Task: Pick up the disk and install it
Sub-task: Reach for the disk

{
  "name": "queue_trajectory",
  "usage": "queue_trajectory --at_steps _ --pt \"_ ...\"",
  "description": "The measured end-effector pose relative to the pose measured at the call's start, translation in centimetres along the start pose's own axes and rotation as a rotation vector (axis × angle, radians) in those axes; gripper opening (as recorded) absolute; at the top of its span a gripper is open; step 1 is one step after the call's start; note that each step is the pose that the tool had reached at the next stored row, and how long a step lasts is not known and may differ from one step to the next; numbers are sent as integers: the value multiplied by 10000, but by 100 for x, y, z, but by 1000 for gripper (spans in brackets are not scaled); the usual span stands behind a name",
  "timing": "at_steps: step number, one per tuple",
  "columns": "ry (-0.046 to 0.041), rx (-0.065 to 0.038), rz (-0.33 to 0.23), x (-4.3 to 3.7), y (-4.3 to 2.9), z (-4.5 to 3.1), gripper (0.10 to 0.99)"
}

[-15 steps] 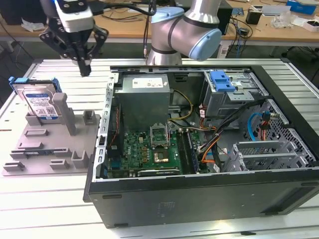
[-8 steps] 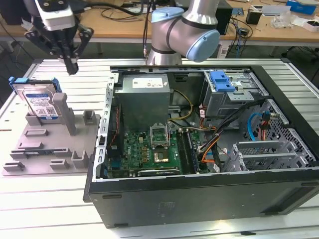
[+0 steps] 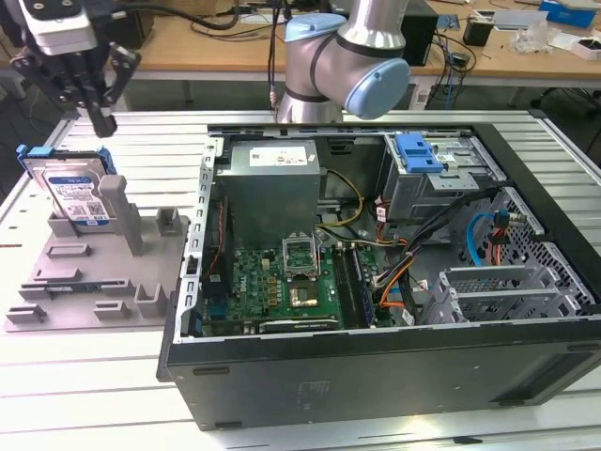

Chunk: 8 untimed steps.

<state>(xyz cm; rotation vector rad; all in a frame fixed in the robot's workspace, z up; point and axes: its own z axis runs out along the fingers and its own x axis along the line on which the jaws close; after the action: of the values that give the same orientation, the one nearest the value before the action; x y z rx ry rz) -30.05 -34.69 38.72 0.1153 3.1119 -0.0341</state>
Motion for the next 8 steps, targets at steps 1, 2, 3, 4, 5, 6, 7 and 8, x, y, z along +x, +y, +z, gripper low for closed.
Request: queue_trajectory --at_steps 1,2,3,4,5,6,7,8 --pt "0 0 -1 45 7 2 106" --pt "0 0 -2 84 14 3 106" --pt "-1 0 -1 130 21 6 106" --pt "-1 0 1 176 29 8 106" --pt "-1 -1 -1 242 40 11 106" --pt "0 0 -2 306 51 13 106" --pt "-1 -1 0 362 62 15 106" --pt "-1 0 -1 401 70 17 106"
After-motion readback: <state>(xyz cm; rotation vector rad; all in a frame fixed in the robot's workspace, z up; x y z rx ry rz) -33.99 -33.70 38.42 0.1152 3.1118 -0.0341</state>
